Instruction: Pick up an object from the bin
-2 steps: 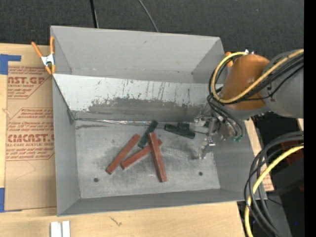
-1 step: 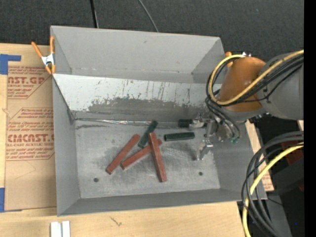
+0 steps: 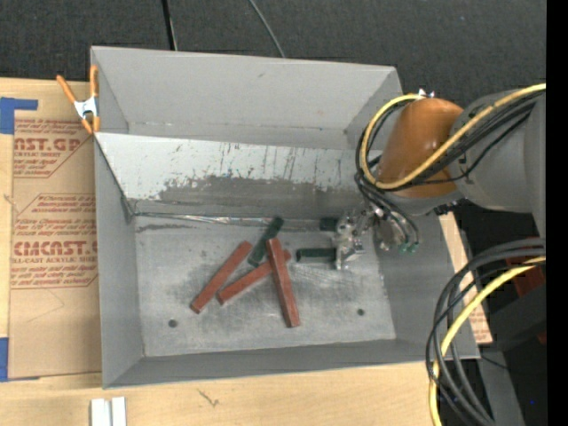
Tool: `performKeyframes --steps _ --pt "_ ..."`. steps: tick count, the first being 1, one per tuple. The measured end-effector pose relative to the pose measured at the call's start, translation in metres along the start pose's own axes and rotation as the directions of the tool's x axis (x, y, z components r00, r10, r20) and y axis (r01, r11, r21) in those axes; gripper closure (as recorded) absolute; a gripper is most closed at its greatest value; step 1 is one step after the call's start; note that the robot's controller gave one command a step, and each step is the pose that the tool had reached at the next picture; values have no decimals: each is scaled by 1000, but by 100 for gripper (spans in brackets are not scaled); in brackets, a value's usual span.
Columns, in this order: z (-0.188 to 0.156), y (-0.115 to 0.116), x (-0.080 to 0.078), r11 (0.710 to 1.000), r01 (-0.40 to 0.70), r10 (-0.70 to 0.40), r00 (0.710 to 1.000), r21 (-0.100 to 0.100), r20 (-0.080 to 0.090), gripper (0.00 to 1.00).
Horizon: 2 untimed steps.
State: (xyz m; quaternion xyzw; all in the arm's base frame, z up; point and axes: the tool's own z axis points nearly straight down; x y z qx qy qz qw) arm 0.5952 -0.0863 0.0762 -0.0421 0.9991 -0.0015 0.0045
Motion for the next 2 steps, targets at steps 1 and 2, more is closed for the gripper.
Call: performKeyframes --steps 1,2 --pt "0 0 0 1000 0 0 1000 0 0 100" --pt "-127 8 47 998 -70 70 997 -3 -6 100"
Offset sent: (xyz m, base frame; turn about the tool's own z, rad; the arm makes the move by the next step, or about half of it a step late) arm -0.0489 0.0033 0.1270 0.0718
